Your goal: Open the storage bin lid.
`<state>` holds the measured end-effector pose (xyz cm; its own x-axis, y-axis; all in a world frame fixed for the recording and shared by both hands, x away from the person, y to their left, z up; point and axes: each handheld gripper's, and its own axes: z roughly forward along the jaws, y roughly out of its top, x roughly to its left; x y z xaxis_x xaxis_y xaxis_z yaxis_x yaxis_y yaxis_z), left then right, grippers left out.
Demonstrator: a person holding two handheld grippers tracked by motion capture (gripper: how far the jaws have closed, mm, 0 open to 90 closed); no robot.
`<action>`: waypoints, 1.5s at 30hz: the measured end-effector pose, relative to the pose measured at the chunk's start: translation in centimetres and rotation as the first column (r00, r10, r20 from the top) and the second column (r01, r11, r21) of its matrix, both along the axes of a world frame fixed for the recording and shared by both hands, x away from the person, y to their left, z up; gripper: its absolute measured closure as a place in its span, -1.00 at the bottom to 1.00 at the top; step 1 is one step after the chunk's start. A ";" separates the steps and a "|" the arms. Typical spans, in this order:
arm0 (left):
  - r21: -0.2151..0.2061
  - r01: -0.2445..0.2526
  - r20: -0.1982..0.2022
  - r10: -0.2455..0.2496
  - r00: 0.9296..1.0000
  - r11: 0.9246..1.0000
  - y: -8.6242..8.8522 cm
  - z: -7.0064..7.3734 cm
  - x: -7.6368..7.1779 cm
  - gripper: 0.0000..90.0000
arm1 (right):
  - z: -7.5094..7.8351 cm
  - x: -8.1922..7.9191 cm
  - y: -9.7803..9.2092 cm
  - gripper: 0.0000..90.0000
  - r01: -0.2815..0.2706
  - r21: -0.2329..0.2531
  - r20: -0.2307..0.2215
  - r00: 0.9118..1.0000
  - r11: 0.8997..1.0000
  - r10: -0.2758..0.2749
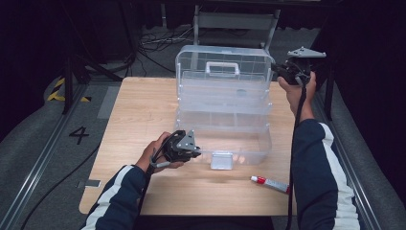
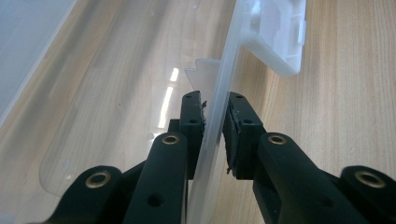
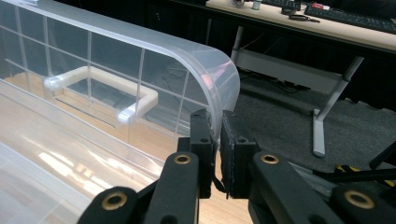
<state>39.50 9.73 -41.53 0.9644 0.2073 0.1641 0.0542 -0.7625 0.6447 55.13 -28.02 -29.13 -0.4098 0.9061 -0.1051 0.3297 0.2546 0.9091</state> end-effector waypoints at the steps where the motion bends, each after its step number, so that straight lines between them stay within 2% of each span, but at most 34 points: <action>1: 0.000 -0.001 0.001 0.001 1.000 1.000 0.0 0.0 0.0 0.76 | 0.0 0.1 0.0 0.87 -0.002 0.003 -0.005 1.000 1.000 0.002; 8: 0.000 -0.002 0.003 0.002 1.000 1.000 0.0 0.0 0.0 0.75 | -0.2 1.3 0.0 0.87 -0.002 0.004 -0.022 1.000 1.000 0.002; 13: 0.003 0.000 0.005 0.000 1.000 1.000 0.0 0.0 0.0 0.75 | -0.5 2.0 0.0 0.87 0.011 0.033 -0.036 0.999 0.999 -0.010; 20: 0.014 0.001 0.008 -0.001 1.000 1.000 -0.1 0.1 -0.1 0.75 | -0.6 3.2 0.1 0.86 0.011 0.016 -0.064 0.998 1.000 -0.010; 25: 0.006 -0.012 -0.002 0.012 1.000 1.000 -0.1 0.1 -0.1 0.75 | -1.0 4.1 -0.1 0.86 0.015 0.035 -0.085 0.996 0.999 -0.012; 32: 0.007 -0.018 0.002 0.018 1.000 1.000 -0.3 0.0 -0.2 0.75 | -1.2 5.5 0.3 0.86 0.006 0.007 -0.110 0.994 1.000 -0.005; 35: 0.005 -0.019 0.003 0.019 1.000 1.000 -0.3 0.0 -0.2 0.75 | -1.4 6.2 0.2 0.86 0.007 0.013 -0.128 0.992 1.000 -0.005; 42: -0.001 -0.019 -0.007 0.019 1.000 1.000 -0.3 0.0 -0.1 0.75 | -2.1 7.2 0.3 0.85 0.014 0.002 -0.140 0.990 1.000 -0.014; 45: -0.007 -0.018 -0.008 0.018 1.000 1.000 -0.2 -0.1 -0.1 0.75 | -2.6 7.7 0.5 0.85 0.017 -0.003 -0.129 0.991 1.000 -0.018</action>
